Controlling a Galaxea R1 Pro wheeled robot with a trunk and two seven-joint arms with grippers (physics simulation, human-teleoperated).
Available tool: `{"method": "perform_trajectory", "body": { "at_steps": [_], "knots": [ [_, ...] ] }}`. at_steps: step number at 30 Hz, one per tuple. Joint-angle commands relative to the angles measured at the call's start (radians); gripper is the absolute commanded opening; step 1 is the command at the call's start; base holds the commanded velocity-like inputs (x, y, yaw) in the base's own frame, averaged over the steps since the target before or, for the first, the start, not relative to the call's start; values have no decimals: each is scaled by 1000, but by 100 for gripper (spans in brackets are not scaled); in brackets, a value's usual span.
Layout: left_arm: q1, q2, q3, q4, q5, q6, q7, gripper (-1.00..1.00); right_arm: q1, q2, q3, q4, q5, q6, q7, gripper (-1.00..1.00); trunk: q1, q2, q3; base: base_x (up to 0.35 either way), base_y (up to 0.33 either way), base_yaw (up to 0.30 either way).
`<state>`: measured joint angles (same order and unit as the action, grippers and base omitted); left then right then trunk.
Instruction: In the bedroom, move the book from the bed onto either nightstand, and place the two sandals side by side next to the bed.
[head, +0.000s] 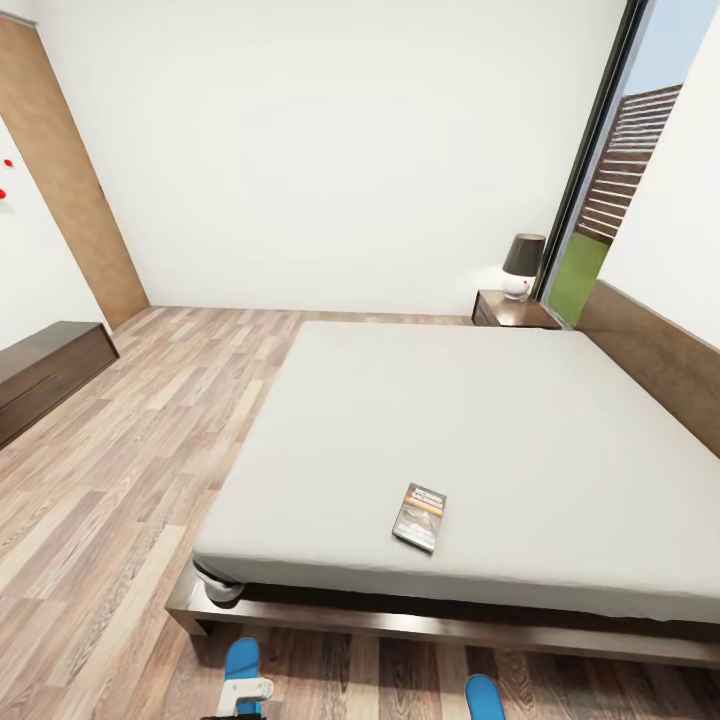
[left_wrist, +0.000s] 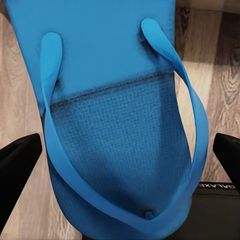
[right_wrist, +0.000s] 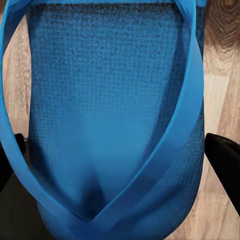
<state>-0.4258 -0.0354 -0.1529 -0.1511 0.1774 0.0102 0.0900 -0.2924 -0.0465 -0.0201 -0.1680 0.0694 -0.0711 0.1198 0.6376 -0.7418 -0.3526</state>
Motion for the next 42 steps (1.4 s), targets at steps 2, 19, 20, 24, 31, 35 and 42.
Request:
{"method": "perform_trajectory", "body": {
  "at_steps": [2,19,20,24,31,35,42],
  "knots": [
    [-1,0,-10,-1,10,1,5,-100,-1,-1,-3,1,7,-5,3,-100,8,-15,-7,0,0,0],
    [1,0,-20,-1,10,-1,5,-100,-1,0,-3,1,7,-8,5,-100,73,-134,-61,0,0,0],
    [1,0,-23,-1,10,-1,5,-100,-1,0,-3,1,7,-7,5,-100,77,-141,-64,0,0,0],
    [1,0,-34,-1,10,-2,5,-100,-1,-1,-4,1,7,-7,6,-100,92,-169,-79,0,0,0],
    [1,0,-41,-1,10,-2,5,-100,-1,-1,-4,2,7,-7,6,-100,119,-218,-111,0,0,0],
    [1,0,-42,-1,10,-2,5,-100,-1,-1,-4,2,7,-7,6,-100,134,-246,-130,0,0,0],
    [1,0,-43,-1,10,-7,5,-100,-1,-1,-4,2,7,-6,6,-100,161,-295,-163,0,0,0]
  ]
}}
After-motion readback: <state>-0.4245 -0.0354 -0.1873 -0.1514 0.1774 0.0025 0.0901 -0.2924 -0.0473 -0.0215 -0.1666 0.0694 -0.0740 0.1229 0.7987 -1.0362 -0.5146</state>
